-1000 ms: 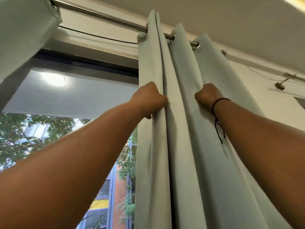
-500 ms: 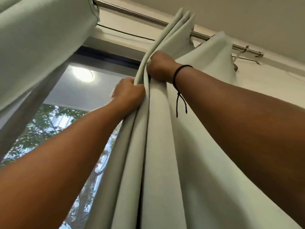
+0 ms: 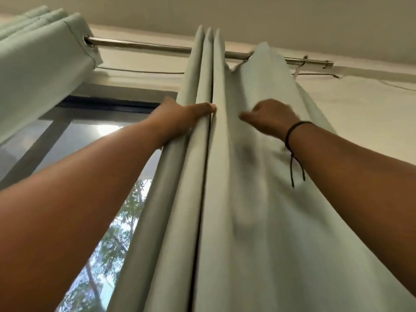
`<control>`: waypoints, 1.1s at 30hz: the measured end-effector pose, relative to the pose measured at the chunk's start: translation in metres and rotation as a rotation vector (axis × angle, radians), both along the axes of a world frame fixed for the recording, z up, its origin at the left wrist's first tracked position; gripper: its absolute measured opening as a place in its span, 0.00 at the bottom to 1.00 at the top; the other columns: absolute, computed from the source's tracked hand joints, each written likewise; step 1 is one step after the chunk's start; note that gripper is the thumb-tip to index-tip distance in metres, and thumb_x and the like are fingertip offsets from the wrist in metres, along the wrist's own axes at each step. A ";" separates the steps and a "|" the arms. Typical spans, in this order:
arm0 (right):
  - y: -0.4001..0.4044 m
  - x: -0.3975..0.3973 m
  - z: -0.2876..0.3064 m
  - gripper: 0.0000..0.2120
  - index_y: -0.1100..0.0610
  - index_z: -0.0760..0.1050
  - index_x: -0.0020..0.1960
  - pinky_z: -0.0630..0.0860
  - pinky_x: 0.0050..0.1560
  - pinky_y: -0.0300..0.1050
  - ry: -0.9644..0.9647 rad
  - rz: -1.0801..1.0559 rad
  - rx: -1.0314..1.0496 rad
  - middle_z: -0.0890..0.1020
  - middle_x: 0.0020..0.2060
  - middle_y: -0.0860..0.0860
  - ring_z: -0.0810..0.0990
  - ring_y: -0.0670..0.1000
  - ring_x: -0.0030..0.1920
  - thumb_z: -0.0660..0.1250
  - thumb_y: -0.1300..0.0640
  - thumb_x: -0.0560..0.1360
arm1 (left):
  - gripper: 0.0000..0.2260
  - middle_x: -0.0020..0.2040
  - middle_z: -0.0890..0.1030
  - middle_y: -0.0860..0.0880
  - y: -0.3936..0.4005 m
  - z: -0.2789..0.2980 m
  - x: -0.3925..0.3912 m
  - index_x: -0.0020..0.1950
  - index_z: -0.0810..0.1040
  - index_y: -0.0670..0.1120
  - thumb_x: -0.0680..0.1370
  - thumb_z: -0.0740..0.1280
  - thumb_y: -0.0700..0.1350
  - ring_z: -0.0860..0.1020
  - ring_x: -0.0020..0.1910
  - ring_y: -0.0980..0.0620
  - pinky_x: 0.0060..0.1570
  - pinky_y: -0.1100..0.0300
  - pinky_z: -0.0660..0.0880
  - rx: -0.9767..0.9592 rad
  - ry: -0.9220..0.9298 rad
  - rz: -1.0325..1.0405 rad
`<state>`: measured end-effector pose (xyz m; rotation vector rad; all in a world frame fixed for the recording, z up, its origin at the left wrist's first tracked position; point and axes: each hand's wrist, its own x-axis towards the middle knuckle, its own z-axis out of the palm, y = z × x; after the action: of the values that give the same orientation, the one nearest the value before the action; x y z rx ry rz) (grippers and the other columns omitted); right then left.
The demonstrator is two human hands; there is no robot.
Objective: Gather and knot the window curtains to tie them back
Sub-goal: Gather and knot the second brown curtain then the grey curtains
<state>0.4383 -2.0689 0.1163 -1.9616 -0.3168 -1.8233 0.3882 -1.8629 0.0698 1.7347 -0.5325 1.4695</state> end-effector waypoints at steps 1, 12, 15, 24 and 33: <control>-0.015 0.008 -0.003 0.35 0.53 0.69 0.65 0.67 0.58 0.58 -0.040 -0.218 0.059 0.70 0.65 0.59 0.69 0.62 0.62 0.62 0.32 0.67 | 0.46 0.58 0.77 0.46 -0.010 0.001 0.000 0.69 0.67 0.45 0.58 0.72 0.70 0.78 0.52 0.44 0.53 0.48 0.77 0.005 -0.014 0.006; -0.087 0.057 -0.004 0.33 0.66 0.55 0.72 0.71 0.56 0.48 0.131 0.205 0.328 0.72 0.63 0.61 0.74 0.61 0.60 0.66 0.58 0.73 | 0.45 0.64 0.72 0.42 -0.079 -0.008 0.020 0.71 0.56 0.43 0.65 0.73 0.64 0.73 0.60 0.40 0.51 0.53 0.69 0.070 0.026 0.289; -0.079 0.053 0.001 0.31 0.65 0.57 0.71 0.70 0.59 0.50 0.010 0.304 0.312 0.72 0.64 0.61 0.73 0.62 0.63 0.66 0.53 0.75 | 0.40 0.61 0.74 0.42 -0.074 -0.008 0.026 0.69 0.57 0.43 0.68 0.71 0.62 0.74 0.59 0.40 0.51 0.53 0.71 0.078 0.011 0.389; 0.034 0.011 0.022 0.12 0.65 0.75 0.56 0.70 0.53 0.48 -0.081 0.265 -0.018 0.77 0.57 0.63 0.76 0.61 0.53 0.59 0.61 0.77 | 0.25 0.52 0.78 0.48 -0.026 0.006 0.014 0.63 0.69 0.47 0.70 0.65 0.57 0.77 0.50 0.45 0.50 0.53 0.76 0.153 -0.053 0.413; 0.121 -0.037 0.023 0.15 0.67 0.74 0.59 0.69 0.28 0.41 -0.043 0.642 -0.145 0.78 0.57 0.66 0.80 0.63 0.47 0.59 0.61 0.77 | 0.18 0.46 0.81 0.43 0.041 0.024 -0.003 0.55 0.79 0.44 0.71 0.64 0.54 0.79 0.44 0.43 0.44 0.56 0.76 0.031 -0.125 0.326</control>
<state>0.4017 -1.9483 0.1394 -1.6391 -0.9879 -1.4438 0.3852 -1.8216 0.0942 1.8255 -0.3472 1.8141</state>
